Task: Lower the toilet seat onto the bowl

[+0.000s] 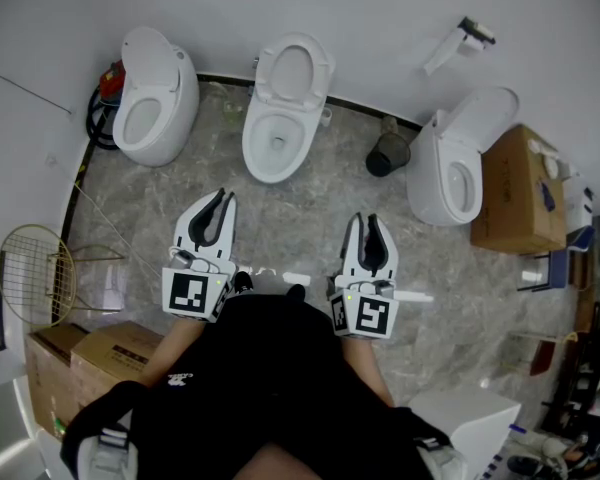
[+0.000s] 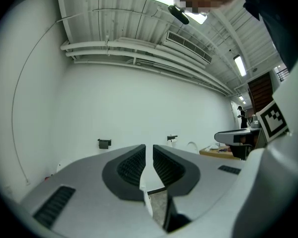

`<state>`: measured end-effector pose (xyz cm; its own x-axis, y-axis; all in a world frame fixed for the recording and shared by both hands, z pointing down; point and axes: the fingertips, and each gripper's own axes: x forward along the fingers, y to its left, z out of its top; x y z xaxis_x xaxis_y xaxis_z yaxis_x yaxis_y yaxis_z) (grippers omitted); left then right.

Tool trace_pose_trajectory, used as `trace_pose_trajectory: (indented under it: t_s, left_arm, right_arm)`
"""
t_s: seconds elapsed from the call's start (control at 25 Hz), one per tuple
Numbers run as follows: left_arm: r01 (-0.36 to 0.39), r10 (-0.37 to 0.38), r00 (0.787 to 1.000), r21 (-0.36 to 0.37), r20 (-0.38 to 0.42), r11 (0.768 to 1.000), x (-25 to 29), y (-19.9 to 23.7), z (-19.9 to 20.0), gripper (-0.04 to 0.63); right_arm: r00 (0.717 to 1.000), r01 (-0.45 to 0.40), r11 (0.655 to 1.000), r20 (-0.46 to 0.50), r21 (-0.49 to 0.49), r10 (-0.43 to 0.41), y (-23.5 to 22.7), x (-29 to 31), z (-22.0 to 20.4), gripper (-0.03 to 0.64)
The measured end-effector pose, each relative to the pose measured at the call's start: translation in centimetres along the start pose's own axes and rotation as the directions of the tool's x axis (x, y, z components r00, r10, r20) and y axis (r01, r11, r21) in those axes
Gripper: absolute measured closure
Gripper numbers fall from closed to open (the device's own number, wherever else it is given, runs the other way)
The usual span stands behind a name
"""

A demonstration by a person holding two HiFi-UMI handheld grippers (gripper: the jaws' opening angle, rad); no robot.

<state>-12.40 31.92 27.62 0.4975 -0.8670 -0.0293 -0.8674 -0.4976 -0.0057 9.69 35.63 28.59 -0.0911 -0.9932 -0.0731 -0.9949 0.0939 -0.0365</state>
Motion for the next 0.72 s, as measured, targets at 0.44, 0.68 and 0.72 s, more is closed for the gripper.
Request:
trace_pose_trajectory:
  t_s: [0.44,0.68,0.72]
  left_arm:
    - [-0.019,0.019,1.0,0.025,-0.016,0.999,0.4,0.29,-0.13,0.442]
    - [-0.008,0.008,1.0,0.042,-0.017,0.999,0.51,-0.13,-0.38,0.391]
    - [-0.008,0.009,1.0,0.043,-0.017,0.999,0.5,-0.22,-0.4,0.379]
  right_arm:
    - [1.0,0.006,1.0,-0.025,-0.004,-0.006,-0.46,0.2,-0.45,0.459]
    - [0.999,0.015,1.0,-0.035,-0.009,-0.015,-0.91,0.24,-0.59,0.397]
    - [0.999,0.016,1.0,-0.039,-0.009,-0.017,-1.0,0.21,-0.64,0.384]
